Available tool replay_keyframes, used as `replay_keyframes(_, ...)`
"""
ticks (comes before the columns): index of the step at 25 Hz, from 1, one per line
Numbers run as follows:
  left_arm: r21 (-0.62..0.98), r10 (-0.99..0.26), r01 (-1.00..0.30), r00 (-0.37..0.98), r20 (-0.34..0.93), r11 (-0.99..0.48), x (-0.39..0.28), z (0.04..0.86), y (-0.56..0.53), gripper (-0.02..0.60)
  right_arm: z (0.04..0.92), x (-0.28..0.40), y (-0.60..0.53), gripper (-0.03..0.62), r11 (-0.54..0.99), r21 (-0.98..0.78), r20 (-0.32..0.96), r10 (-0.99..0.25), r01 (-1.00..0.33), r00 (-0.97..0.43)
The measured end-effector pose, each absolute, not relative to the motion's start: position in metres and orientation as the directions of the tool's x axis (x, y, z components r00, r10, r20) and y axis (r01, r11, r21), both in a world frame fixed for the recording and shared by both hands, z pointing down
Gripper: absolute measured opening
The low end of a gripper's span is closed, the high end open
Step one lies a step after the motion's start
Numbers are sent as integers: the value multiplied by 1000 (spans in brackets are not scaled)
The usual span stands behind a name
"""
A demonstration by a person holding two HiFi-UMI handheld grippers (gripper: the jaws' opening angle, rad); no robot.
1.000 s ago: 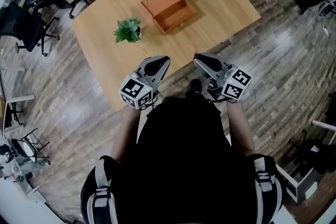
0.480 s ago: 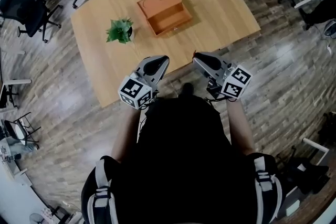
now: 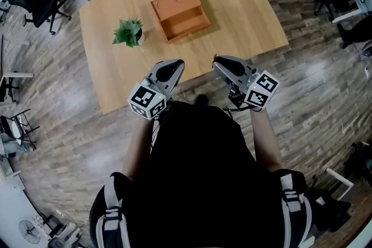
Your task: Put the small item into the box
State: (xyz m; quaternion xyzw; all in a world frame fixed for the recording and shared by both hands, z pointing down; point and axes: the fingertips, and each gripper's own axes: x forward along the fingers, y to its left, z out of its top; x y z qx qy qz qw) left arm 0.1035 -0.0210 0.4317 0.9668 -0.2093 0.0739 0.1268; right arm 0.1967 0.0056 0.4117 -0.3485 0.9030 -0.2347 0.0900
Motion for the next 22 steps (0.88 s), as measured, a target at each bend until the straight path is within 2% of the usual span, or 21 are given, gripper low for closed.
replay_keyframes(7, 208, -421, -462, 882, 211, -862, 111, 432, -26, 31, 421, 209, -9, 64, 658, -504, 9, -644, -560, -765)
replay_keyframes(14, 227, -452, -499, 862, 229, -836, 92, 440, -46, 31, 427, 190, -33, 65, 675, -515, 18, -608, -529, -794)
replay_keyframes(22, 235, -442, -485, 871, 213, -842, 78, 436, -89, 31, 428, 167, -68, 64, 676, -511, 48, -594, -531, -803)
